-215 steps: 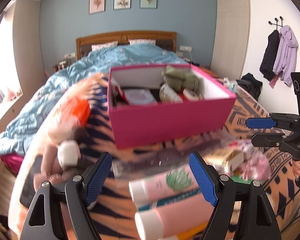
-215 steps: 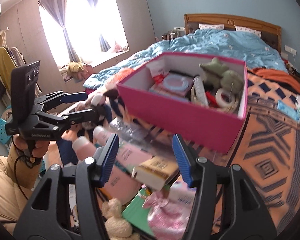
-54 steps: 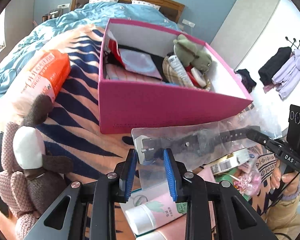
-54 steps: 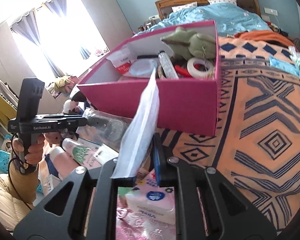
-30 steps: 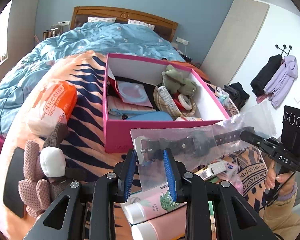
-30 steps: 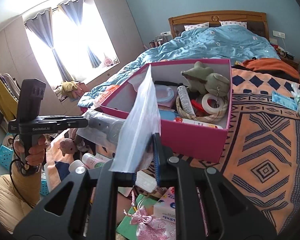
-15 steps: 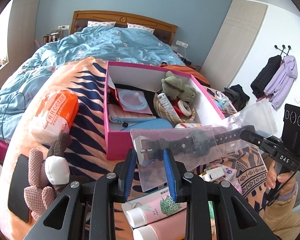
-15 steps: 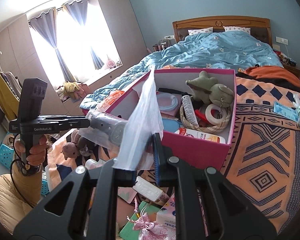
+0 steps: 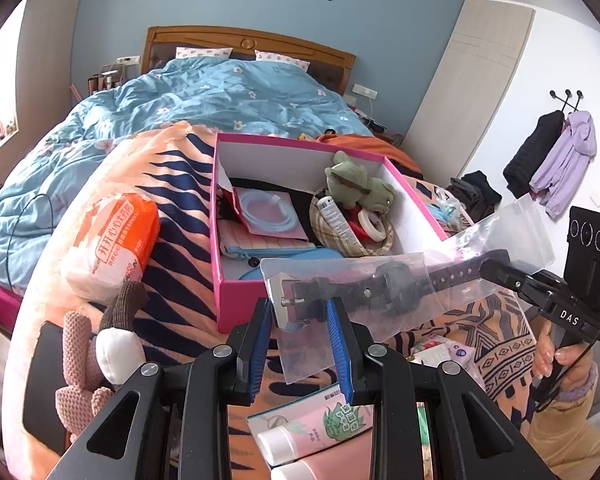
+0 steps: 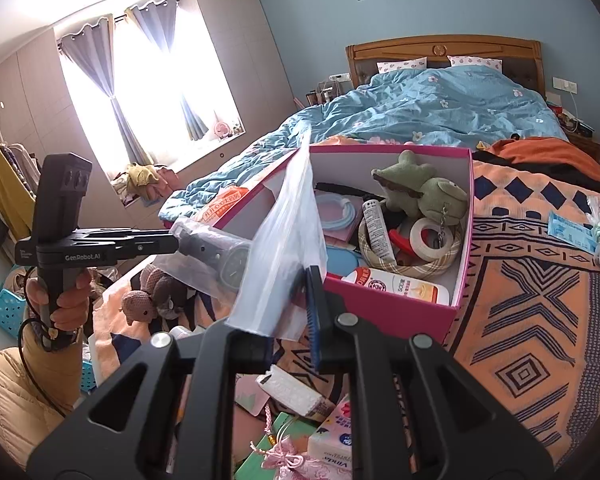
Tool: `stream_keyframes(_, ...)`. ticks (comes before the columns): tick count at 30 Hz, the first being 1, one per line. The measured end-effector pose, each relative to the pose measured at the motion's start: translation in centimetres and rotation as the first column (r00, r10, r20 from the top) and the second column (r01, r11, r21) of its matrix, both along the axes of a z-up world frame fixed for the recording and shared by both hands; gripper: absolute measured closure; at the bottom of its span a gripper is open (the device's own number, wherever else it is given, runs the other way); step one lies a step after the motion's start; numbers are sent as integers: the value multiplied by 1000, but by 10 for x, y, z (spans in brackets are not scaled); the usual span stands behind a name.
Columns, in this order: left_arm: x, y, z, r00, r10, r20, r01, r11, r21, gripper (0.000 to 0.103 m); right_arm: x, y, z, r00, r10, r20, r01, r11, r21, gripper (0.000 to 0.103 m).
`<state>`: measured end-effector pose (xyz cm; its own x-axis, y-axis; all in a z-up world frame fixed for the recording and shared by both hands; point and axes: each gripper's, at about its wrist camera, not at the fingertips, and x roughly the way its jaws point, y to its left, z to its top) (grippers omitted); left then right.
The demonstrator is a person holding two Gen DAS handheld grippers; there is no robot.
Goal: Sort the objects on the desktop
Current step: 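Lift and carry the watch bag with both grippers over the pink box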
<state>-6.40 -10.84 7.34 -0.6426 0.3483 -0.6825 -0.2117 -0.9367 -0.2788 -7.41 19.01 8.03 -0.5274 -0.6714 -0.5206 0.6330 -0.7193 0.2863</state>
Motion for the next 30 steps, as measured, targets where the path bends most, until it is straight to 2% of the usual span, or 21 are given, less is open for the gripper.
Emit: stream_keyframes(30, -17, -3, 6, 1000, 14, -3, -14, 1000, -9, 75, -17, -11, 10, 1000, 6, -10, -6, 1000, -3, 88)
